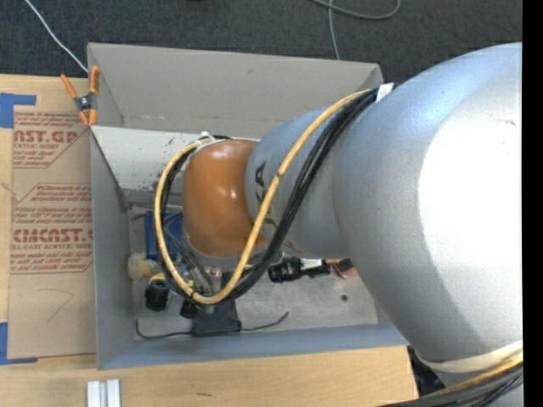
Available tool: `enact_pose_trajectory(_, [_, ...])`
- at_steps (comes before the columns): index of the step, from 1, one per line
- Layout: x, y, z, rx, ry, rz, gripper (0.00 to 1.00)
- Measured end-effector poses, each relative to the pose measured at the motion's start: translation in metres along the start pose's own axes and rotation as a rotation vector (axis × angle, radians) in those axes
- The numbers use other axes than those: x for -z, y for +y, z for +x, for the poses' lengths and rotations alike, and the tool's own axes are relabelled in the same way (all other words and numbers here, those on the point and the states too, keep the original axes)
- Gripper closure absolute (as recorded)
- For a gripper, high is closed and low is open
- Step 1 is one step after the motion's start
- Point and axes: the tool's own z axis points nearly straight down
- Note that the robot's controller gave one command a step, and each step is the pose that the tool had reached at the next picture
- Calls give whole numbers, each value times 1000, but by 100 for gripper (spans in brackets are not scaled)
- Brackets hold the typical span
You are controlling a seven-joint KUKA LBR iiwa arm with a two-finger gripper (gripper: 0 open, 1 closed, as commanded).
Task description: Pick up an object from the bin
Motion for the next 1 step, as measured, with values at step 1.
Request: enact_pose_trajectory(1, [13, 1, -1, 0, -4, -3, 100])
